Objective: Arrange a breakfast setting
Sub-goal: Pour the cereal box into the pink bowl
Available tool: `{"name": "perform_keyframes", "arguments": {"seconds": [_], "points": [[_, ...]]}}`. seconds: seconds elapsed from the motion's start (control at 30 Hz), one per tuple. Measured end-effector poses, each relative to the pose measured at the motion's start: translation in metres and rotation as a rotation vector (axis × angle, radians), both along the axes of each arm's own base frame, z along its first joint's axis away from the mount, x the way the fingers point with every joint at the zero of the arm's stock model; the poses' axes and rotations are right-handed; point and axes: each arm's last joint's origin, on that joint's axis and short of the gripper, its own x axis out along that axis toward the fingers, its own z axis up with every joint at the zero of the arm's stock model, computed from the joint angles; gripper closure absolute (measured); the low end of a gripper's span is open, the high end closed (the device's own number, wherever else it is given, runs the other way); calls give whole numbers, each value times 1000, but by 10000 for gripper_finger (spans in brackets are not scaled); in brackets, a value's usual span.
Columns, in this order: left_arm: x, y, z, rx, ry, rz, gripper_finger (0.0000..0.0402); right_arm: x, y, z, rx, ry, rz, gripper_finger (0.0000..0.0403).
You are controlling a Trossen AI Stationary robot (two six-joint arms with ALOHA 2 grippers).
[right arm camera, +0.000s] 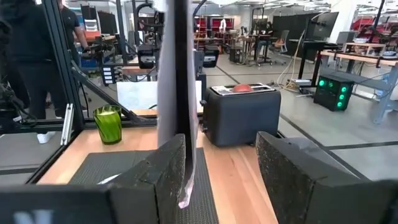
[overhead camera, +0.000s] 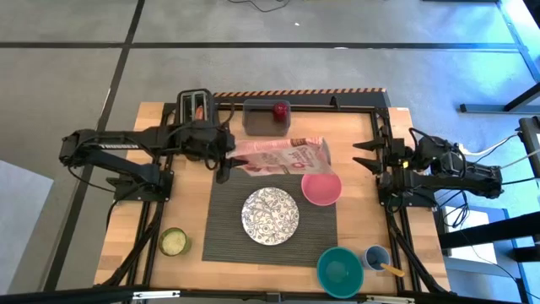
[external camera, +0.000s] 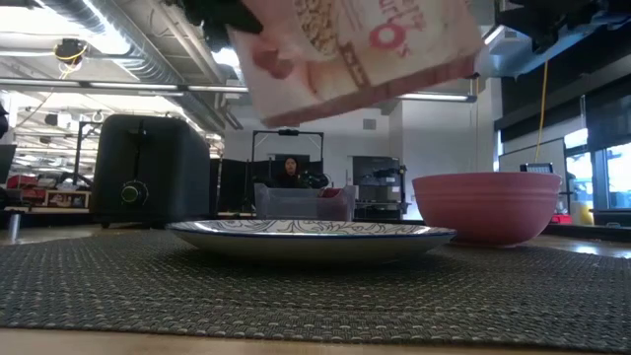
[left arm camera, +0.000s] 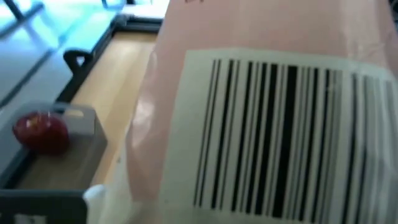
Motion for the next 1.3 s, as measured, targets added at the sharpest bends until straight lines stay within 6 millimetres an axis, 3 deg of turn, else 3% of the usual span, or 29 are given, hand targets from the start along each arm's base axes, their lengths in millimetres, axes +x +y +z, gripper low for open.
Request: {"name": "perform_keyframes", "arguments": {"seconds": [0.17, 0.37, 0.53, 0.73, 1.3], "points": [[5, 1, 15, -6, 47, 16, 229, 0, -1, 0, 0, 0, -18, 217], [28, 3, 33, -25, 234, 10, 229, 0, -1, 0, 0, 2, -34, 217], [45, 2, 60, -39, 322, -9, 229, 0, -1, -2, 5, 17, -36, 217], [60, 3, 79, -23, 428, 22, 229, 0, -1, -2, 17, 21, -31, 217], [103, -14, 90, 26, 599, -9, 229, 0, -1, -4, 30, 42, -39, 217]]}}
